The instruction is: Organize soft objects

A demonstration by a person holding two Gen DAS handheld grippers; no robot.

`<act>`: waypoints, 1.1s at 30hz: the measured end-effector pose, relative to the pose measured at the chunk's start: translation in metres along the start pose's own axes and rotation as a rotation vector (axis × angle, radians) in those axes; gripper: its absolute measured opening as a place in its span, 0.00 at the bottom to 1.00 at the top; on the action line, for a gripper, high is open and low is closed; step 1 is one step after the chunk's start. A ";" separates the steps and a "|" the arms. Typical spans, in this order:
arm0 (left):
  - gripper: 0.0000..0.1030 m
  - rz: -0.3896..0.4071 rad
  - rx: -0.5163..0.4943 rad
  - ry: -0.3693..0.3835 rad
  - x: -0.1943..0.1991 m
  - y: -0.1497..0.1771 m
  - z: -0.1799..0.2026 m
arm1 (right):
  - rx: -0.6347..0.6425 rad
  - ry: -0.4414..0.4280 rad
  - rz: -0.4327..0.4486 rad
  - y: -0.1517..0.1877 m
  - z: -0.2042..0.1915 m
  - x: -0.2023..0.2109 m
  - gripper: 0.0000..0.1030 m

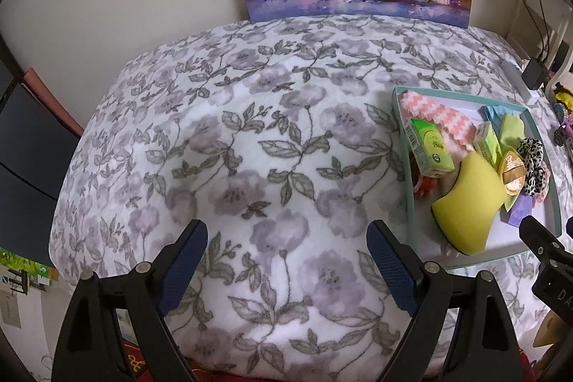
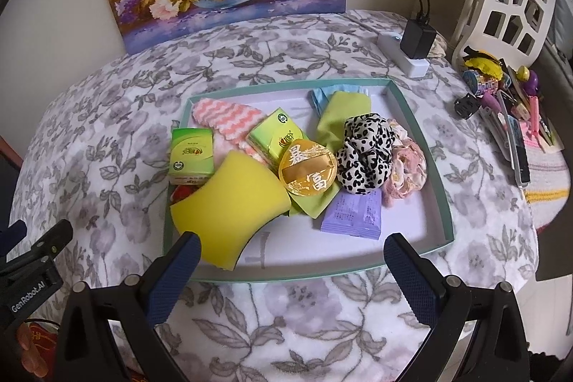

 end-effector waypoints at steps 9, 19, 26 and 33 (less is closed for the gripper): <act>0.88 -0.027 0.014 -0.001 -0.005 0.002 -0.004 | 0.008 -0.003 -0.007 0.000 -0.002 -0.001 1.00; 0.88 -0.040 0.007 -0.009 -0.007 0.003 -0.002 | 0.024 -0.007 -0.019 0.001 -0.005 -0.004 1.00; 0.88 -0.049 0.002 0.000 -0.009 0.004 -0.001 | 0.030 -0.008 -0.023 0.002 -0.006 -0.005 1.00; 0.88 -0.050 -0.002 0.001 -0.010 0.004 -0.001 | 0.029 -0.008 -0.025 0.002 -0.006 -0.005 1.00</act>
Point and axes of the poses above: each gripper's, at about its wrist camera, not at the fingertips, and x roughly against the way its jaws point, z to its right, y to its underside, the point moved 4 cm from there along -x, roughly the way its jaws point, and after that the axes turned 6 degrees about -x, right-handed, at the moved point
